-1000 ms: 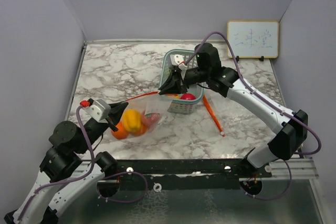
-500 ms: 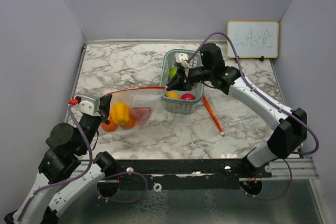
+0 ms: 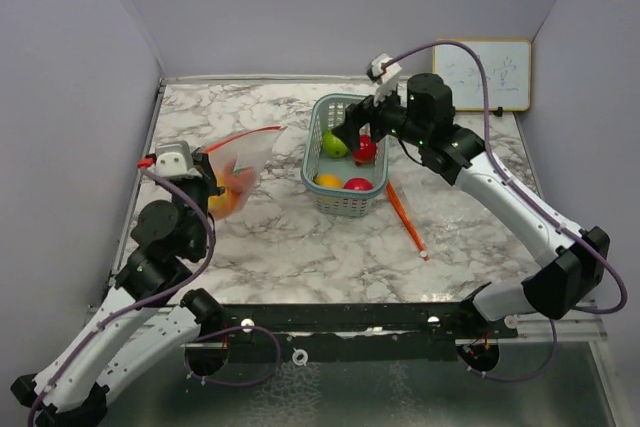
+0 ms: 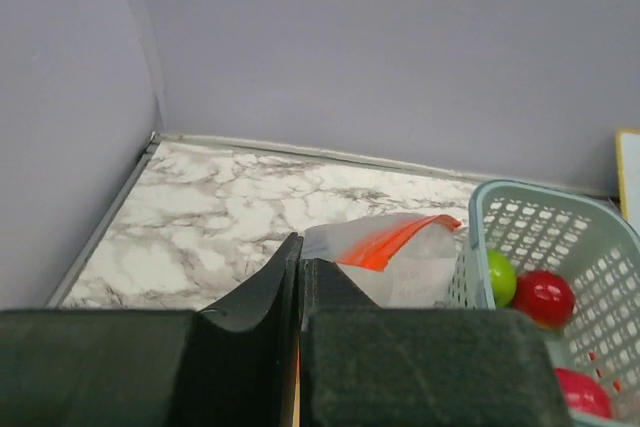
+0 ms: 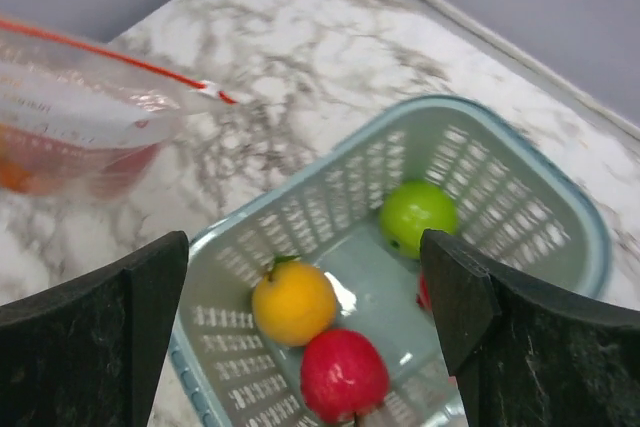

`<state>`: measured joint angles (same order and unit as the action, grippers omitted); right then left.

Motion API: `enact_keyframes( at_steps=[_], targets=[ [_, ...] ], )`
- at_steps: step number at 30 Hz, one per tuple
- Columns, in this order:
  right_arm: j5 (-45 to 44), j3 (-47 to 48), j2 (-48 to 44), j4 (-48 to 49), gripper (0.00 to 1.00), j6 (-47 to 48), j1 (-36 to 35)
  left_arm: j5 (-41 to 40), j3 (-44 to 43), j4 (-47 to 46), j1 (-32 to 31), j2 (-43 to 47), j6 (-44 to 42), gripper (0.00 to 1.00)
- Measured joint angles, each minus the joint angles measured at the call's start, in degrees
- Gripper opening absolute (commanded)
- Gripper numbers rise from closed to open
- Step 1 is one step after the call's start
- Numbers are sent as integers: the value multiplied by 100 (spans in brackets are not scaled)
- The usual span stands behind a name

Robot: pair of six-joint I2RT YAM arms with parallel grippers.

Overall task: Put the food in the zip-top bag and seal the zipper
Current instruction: Place the zipper food storage bag at the center of the board.

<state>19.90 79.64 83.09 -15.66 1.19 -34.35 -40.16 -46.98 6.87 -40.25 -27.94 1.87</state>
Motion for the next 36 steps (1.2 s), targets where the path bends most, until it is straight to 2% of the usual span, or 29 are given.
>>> enact_keyframes(
  at_steps=[1, 2, 3, 4, 6, 7, 12, 17, 20, 24, 29, 33, 36],
  targets=[
    [-516, -15, -103, 0, 99, -247, 46, -227, 138, -249, 0, -133, 142, 0],
    [-949, -63, -214, 0, 100, -468, 103, -400, 286, -450, 0, -243, 437, 37],
    [-1930, -317, -492, -33, 100, -881, 214, -704, 634, -723, 2, -470, 568, 49],
    [-2310, -426, -573, -87, 100, -1078, 264, -820, 802, -872, 2, -614, 769, 59],
    [-2988, -645, -651, -249, 100, -1351, 315, -984, 1034, -1027, 2, -831, 1139, 88],
    [-3324, -802, -669, -409, 100, -1550, 345, -1043, 1119, -1067, 4, -986, 1329, 98],
    [-4048, -1537, -688, -990, 100, -2188, 387, -979, 1285, -1141, 7, -1196, 1663, 99],
    [-4129, -2033, -708, -1154, 98, -2680, 409, -415, 1276, -1432, 7, -551, 1598, 99],
    [-4122, -2271, -586, -1139, 92, -2922, 444, -44, 1250, -1539, 15, -203, 1552, 99],
    [-4113, -2524, -481, -1141, 91, -3309, 540, 380, 1191, -1528, 17, -70, 1502, 99],
    [-3683, -3012, -1475, -597, 92, -2962, 588, 601, 1191, -1429, 17, -118, 1493, 99],
    [-2968, -2688, -2006, -37, 93, -2634, 586, 688, 1198, -1410, 17, -275, 1528, 99],
    [-2905, -2472, -2343, 101, 95, -2656, 579, 800, 1198, -1340, 17, -407, 1541, 99]
  ],
)
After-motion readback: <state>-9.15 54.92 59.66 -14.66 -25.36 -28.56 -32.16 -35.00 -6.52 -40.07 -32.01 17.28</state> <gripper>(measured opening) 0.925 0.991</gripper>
